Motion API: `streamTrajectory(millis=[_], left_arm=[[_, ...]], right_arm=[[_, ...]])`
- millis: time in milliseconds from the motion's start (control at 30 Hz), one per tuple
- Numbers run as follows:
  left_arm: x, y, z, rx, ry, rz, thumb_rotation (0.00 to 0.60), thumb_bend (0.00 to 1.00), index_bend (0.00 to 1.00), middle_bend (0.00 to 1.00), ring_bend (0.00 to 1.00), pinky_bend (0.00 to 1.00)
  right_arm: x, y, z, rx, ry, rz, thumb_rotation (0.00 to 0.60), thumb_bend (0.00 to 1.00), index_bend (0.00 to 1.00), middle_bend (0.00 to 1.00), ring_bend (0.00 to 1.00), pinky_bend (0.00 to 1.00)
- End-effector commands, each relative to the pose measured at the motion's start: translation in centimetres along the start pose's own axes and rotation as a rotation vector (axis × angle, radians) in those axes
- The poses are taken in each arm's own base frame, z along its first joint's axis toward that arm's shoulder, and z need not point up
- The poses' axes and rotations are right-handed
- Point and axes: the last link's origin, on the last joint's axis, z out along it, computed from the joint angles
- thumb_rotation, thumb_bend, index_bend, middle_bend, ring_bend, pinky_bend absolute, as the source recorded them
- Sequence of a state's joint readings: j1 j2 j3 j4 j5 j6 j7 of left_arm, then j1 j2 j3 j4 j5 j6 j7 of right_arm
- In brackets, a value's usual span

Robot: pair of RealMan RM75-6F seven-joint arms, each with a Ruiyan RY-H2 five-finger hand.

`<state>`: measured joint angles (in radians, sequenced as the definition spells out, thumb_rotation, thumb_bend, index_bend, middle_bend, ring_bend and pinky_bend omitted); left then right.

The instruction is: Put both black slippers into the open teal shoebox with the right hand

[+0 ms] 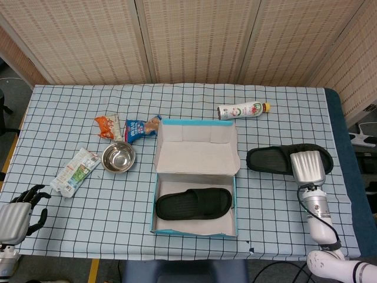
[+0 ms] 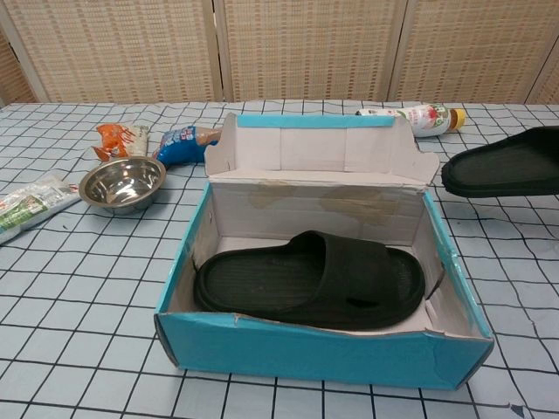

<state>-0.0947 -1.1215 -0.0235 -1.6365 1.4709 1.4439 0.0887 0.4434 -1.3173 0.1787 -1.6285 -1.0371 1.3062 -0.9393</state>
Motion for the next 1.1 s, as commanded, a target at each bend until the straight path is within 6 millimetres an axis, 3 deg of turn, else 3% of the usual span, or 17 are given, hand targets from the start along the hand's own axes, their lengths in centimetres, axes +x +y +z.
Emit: streamTrajectory(millis=[33, 300, 367, 600, 1100], left_arm=[[0.0, 0.0, 0.0, -0.001, 0.001, -0.004, 0.600, 0.51, 0.36, 0.16, 0.25, 0.42], [0.0, 0.0, 0.0, -0.001, -0.002, -0.005, 0.600, 0.51, 0.36, 0.16, 0.25, 0.42], [-0.1, 0.0, 0.1, 0.001, -0.006, 0.000, 0.600, 0.51, 0.36, 0.16, 0.25, 0.42], [-0.1, -0.1, 0.1, 0.005, -0.005, -0.004, 0.600, 0.51, 0.36, 0.16, 0.25, 0.42], [0.2, -0.3, 0.1, 0.007, 0.004, -0.023, 0.600, 0.51, 0.36, 0.17, 0.25, 0.42]], right_arm=[[4.4, 2.2, -2.5, -0.123, 0.009, -0.075, 0.600, 0.00, 0.62, 0.65, 0.54, 0.54], [7.2, 1.4, -3.7, -0.097, 0.030, -0.028, 0.600, 0.00, 0.62, 0.65, 0.54, 0.54], [9.2, -0.6, -4.1, -0.003, 0.045, 0.093, 0.600, 0.00, 0.62, 0.65, 0.54, 0.54], [11.7, -5.7, -4.0, 0.206, 0.094, 0.286, 0.600, 0.00, 0.63, 0.65, 0.54, 0.54], [12.5, -15.4, -5.4, 0.481, 0.084, 0.416, 0.600, 0.07, 0.65, 0.68, 0.57, 0.56]])
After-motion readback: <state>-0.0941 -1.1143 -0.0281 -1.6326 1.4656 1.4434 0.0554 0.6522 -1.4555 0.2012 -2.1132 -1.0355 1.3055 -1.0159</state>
